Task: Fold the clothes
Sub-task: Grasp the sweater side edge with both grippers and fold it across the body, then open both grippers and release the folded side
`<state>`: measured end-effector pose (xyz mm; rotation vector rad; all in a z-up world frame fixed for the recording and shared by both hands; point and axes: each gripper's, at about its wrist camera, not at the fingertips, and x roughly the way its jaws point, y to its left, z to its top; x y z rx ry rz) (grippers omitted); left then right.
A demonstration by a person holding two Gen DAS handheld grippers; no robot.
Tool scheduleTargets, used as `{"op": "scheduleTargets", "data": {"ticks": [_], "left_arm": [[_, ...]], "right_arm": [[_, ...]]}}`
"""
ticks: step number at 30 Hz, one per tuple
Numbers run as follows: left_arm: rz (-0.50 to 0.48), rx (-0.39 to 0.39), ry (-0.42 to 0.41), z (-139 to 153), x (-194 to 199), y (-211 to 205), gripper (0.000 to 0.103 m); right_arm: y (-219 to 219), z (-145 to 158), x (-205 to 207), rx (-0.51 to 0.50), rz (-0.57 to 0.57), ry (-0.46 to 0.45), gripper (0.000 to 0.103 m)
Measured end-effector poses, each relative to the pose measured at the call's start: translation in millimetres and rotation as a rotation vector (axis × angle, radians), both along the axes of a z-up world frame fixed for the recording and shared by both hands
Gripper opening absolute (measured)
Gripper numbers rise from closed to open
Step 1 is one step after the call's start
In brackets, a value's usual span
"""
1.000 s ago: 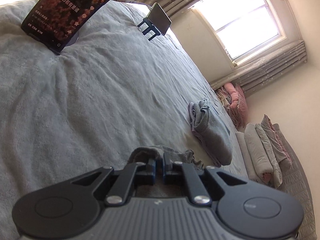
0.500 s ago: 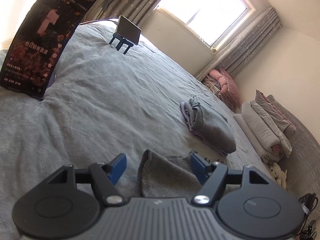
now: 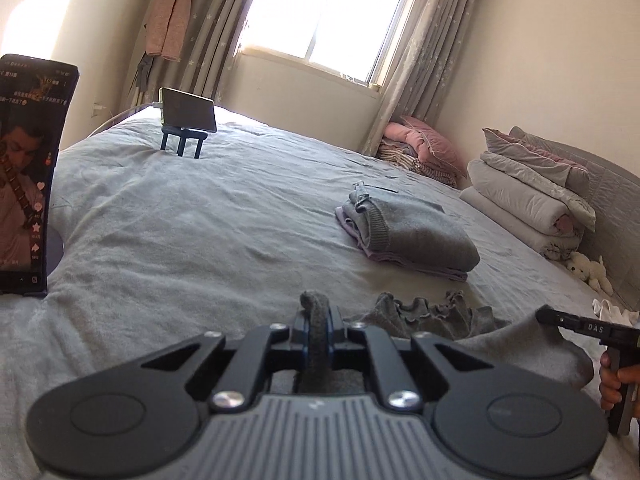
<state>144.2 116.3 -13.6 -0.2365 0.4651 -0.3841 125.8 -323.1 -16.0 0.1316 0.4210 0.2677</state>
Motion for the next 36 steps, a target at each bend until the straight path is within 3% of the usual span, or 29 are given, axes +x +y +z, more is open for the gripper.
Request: {"op": "scheduleTargets", "data": {"ticks": [3, 9, 16, 20, 22, 23, 24, 27, 29, 34, 36], "left_arm": [[0.034, 0.005, -0.044, 8.4, 2.6, -1.7, 0.007], [0.083, 0.099, -0.04, 10.0, 33.7, -17.3, 0.007], [0.107, 0.209, 0.037, -8.7, 70.8, -29.2, 0.007], [0.118, 0.213, 0.109, -20.4, 79.0, -27.7, 0.013], [0.144, 0.149, 0.132, -15.9, 75.1, -18.2, 0.025], [0.155, 0.096, 0.143, -14.5, 70.5, -10.8, 0.036], [0.166, 0.044, 0.154, -13.0, 65.8, -3.4, 0.045], [0.164, -0.104, 0.177, -11.1, 44.7, 17.1, 0.059], [0.147, -0.182, 0.176, -9.5, 27.8, 27.7, 0.063], [0.038, -0.295, 0.152, -6.9, -4.9, 31.1, 0.067], [0.0, -0.287, 0.17, -7.0, -8.8, 21.8, 0.063]], "right_arm": [[5.8, 10.7, 2.3, -0.05, -0.033, -0.065, 0.008], [22.1, 11.2, 33.9, -0.15, -0.088, -0.083, 0.008], [32.2, -10.2, 71.2, -0.245, -0.125, 0.02, 0.008], [34.4, -19.8, 78.2, -0.269, -0.123, 0.085, 0.008], [35.4, -17.4, 74.1, -0.272, -0.127, 0.089, 0.009], [35.5, -15.6, 71.5, -0.268, -0.129, 0.091, 0.018], [35.1, -13.1, 67.4, -0.26, -0.131, 0.091, 0.022], [34.3, -6.1, 52.2, -0.242, -0.135, 0.083, 0.028], [36.2, -1.3, 40.3, -0.244, -0.13, 0.063, 0.043], [43.9, 11.1, 13.5, -0.191, -0.097, 0.02, 0.043], [49.0, 13.0, 8.4, -0.148, -0.073, 0.025, 0.043]]}}
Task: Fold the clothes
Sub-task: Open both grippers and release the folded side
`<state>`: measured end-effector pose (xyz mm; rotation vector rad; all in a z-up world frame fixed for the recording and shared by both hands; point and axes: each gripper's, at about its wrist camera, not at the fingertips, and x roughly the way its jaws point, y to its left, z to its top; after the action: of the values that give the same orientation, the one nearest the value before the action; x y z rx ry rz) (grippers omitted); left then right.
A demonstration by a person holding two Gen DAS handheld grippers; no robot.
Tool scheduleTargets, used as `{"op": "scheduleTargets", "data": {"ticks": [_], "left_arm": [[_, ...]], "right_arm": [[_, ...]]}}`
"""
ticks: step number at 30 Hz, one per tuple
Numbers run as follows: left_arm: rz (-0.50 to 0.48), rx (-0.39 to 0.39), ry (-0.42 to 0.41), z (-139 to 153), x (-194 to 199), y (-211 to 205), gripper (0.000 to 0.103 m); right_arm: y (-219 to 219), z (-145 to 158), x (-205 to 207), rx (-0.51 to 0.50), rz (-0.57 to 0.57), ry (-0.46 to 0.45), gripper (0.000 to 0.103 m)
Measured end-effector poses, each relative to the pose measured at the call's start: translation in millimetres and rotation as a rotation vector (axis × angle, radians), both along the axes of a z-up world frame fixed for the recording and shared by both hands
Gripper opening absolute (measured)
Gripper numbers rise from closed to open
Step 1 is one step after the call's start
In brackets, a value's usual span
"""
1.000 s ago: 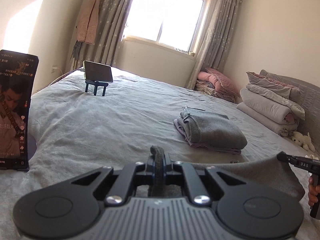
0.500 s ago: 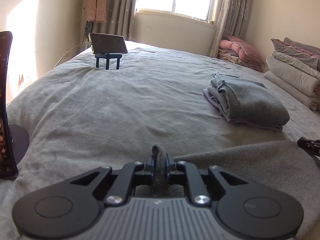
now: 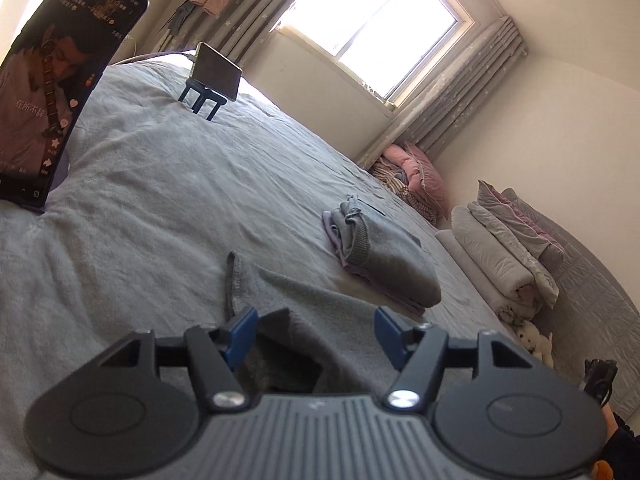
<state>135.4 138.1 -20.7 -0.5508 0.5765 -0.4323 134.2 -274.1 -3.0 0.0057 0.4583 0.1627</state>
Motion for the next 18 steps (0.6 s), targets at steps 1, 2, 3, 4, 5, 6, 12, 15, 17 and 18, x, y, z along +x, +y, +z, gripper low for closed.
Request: {"op": "scheduleTargets", "data": {"ticks": [1, 2, 3, 4, 5, 6, 12, 15, 17, 18], "left_arm": [[-0.02, 0.002, 0.006, -0.1, -1.9, -4.7, 0.058], [-0.04, 0.006, 0.013, -0.3, -3.7, -9.4, 0.033], [-0.049, 0.051, 0.055, -2.0, -2.7, -15.4, 0.012], [-0.048, 0.088, 0.095, -4.6, -3.1, -19.0, 0.011], [-0.043, 0.12, 0.122, -7.1, -4.8, -21.4, 0.011], [-0.044, 0.172, 0.146, -11.1, -6.2, -24.2, 0.012], [0.035, 0.362, 0.08, 6.6, -20.7, -32.0, 0.052], [0.108, 0.419, -0.05, 27.4, -28.0, -34.2, 0.053], [0.113, 0.435, -0.12, 37.4, -27.4, -44.0, 0.057], [0.095, 0.437, -0.146, 41.9, -22.8, -53.4, 0.061]], "right_arm": [[3.8, 0.0, -2.1, 0.016, 0.01, 0.005, 0.043], [8.4, -0.6, -4.0, 0.027, 0.022, 0.011, 0.043], [13.4, -1.9, -5.8, 0.03, 0.034, 0.018, 0.043], [18.3, -4.3, -7.5, 0.022, 0.043, 0.023, 0.043], [22.7, -7.1, -9.2, 0.008, 0.05, 0.027, 0.043], [26.5, -10.6, -10.8, -0.008, 0.056, 0.032, 0.043], [27.3, -25.2, -13.4, -0.024, 0.04, 0.07, 0.044], [28.5, -17.6, -13.6, 0.006, 0.05, 0.054, 0.044], [35.8, -12.0, -8.5, 0.03, 0.069, 0.056, 0.045], [42.0, -9.4, -4.5, 0.037, 0.08, 0.058, 0.045]]}}
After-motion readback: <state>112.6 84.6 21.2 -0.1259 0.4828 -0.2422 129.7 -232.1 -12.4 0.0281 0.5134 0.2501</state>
